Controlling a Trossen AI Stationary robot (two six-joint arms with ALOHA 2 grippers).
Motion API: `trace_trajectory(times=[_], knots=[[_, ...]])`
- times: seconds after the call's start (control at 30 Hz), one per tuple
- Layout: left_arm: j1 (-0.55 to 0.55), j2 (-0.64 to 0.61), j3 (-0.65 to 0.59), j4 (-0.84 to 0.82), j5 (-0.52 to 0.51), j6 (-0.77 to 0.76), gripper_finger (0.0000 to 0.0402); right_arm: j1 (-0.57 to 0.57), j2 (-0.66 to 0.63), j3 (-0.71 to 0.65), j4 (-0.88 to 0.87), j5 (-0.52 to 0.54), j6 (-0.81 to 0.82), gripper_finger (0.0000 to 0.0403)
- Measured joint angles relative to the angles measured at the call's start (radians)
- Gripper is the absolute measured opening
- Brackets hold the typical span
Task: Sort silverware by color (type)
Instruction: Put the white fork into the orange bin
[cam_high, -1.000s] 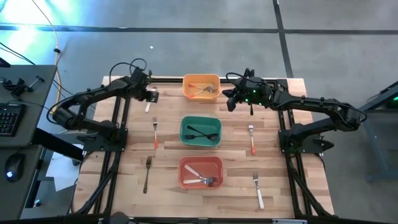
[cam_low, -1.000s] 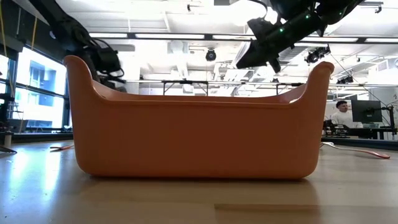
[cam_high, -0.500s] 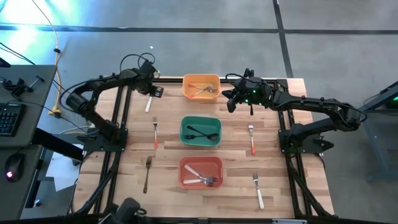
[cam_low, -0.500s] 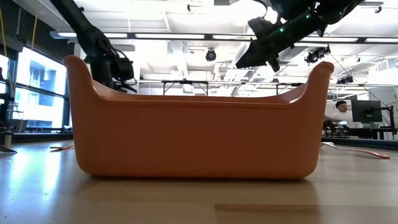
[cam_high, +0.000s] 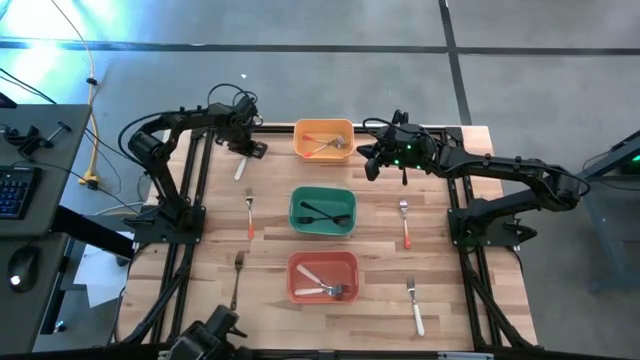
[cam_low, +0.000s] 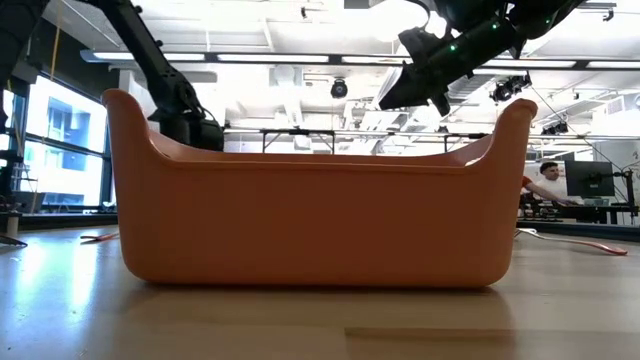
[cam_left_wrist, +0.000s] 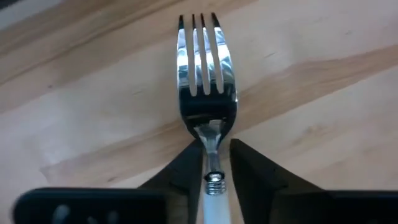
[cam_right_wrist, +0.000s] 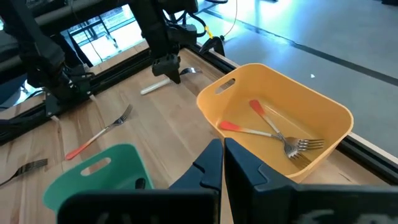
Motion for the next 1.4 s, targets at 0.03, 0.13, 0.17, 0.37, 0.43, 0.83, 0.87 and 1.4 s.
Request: trace_trajectory(times=[0.03,0.13,0.17,0.37,0.43,0.83,0.87,1.4], knots=[[0.000,0.001,-0.001,-0.001,-0.002,0.017,0.0058,0.000,0.000,0.000,0.000,0.000,0.000,0.0000],[0.001,-0.002,-0.002,-0.005,0.000,0.054,0.0018,0.000,0.000,0.000,0.000,0.000,0.000,0.0000],[0.003,-0.008,-0.004,-0.005,0.007,0.063,0.0012,0.000,0.000,0.000,0.000,0.000,-0.001,0.0000],[-0.028,-0.114,-0.007,-0.039,0.077,0.128,0.0009,0.000,0.000,0.000,0.000,0.000,-0.003,0.0000],[-0.041,-0.163,-0.010,-0.070,0.074,0.128,0.0006,0.000,0.000,0.000,-0.002,0.000,-0.004,0.0000],[-0.407,-0.517,-0.008,-0.200,0.138,-0.062,0.0005,0.000,0.000,0.000,-0.003,-0.001,-0.038,0.0000],[-0.453,-0.534,-0.008,-0.198,0.138,-0.092,0.0005,0.000,0.000,0.000,-0.003,-0.002,-0.041,0.0000],[-1.134,-0.452,0.025,0.220,-0.053,-0.579,0.0005,-0.012,0.000,0.000,-0.003,-0.083,-0.133,0.0000]])
